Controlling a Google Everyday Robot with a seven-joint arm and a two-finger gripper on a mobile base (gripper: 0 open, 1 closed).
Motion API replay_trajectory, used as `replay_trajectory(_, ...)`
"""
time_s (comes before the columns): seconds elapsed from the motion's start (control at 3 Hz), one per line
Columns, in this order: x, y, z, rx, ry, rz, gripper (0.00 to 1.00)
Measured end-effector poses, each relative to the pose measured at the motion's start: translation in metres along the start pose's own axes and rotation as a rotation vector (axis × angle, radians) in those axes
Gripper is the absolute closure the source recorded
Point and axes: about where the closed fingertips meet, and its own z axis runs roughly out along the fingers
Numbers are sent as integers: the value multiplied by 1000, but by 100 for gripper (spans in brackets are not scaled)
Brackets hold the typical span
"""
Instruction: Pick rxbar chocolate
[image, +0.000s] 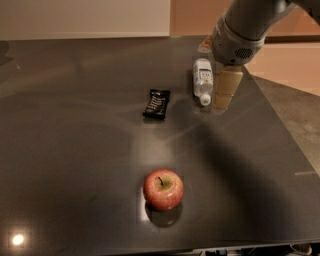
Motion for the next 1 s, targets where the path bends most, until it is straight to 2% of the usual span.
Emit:
replay_trajectory(0.67, -50, -19, 60, -140, -89, -260, 0)
replay_trajectory(1.0, -69, -21, 80, -183, -116, -375, 0)
